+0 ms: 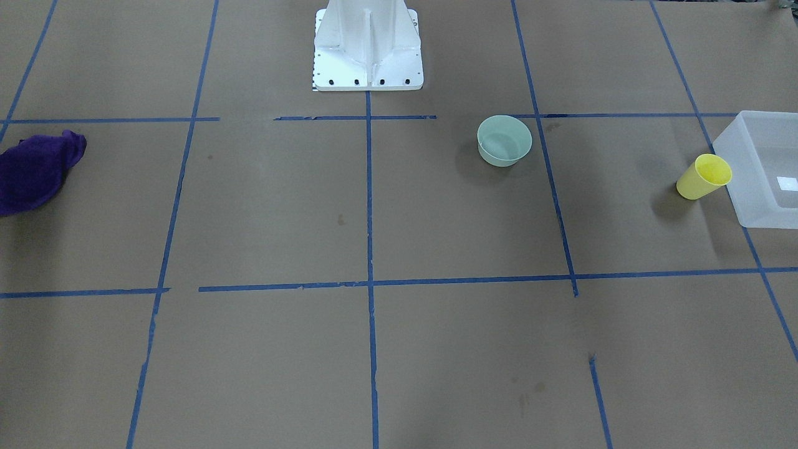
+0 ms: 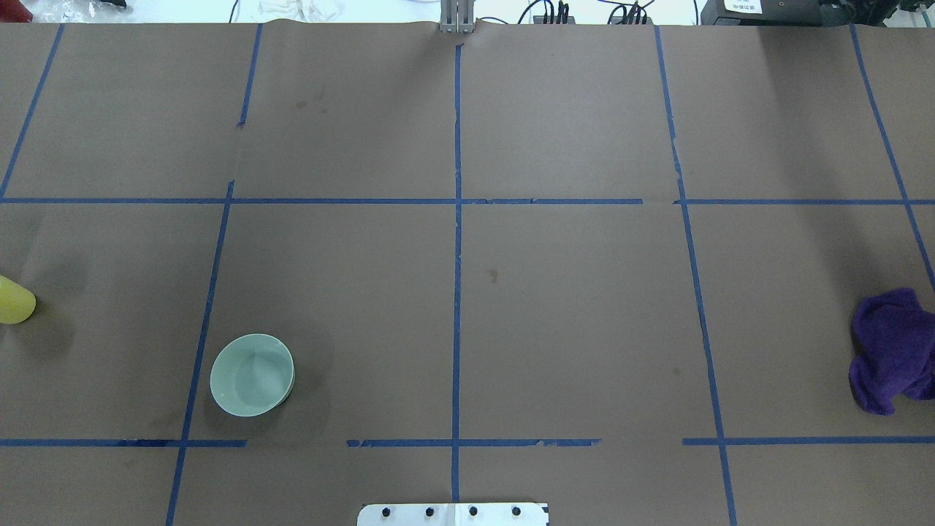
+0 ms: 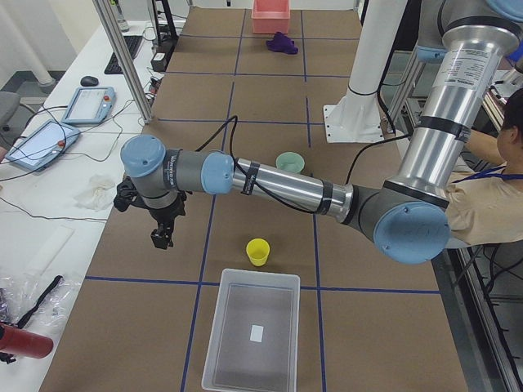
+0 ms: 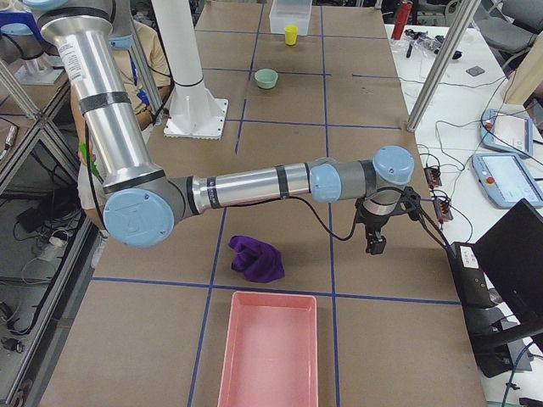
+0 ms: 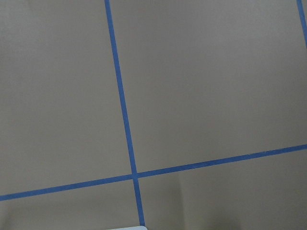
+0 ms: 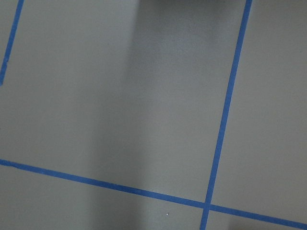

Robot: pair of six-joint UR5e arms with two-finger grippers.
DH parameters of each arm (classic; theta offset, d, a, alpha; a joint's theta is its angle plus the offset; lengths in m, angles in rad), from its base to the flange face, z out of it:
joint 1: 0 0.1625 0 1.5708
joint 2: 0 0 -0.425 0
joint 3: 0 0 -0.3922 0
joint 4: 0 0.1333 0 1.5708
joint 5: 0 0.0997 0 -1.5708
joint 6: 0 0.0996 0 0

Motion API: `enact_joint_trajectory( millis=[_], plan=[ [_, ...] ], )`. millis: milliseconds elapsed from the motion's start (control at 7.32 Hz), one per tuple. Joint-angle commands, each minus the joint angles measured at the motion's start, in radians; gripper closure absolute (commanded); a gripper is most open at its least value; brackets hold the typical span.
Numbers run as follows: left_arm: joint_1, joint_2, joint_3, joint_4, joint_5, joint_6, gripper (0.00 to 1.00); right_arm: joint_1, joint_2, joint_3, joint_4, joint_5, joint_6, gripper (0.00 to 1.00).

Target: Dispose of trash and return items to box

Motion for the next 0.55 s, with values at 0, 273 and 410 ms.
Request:
enact_joint_trajectory(
  millis=[0,273,410],
  plan=[
    [0.01,0.033,-0.053,-0.043,0.01,0.018,0.0,0.002,-0.052,0.021,0.011,0.0,-0.017,0.0],
    [0.036,0.043,-0.09,-0.02,0.021,0.018,0.0,-0.001,-0.05,0.035,0.012,-0.005,-0.018,0.0],
    [0.042,0.051,-0.089,-0.023,0.043,0.012,0.0,-0.001,-0.06,0.032,0.012,-0.005,-0.003,0.0]
  ],
)
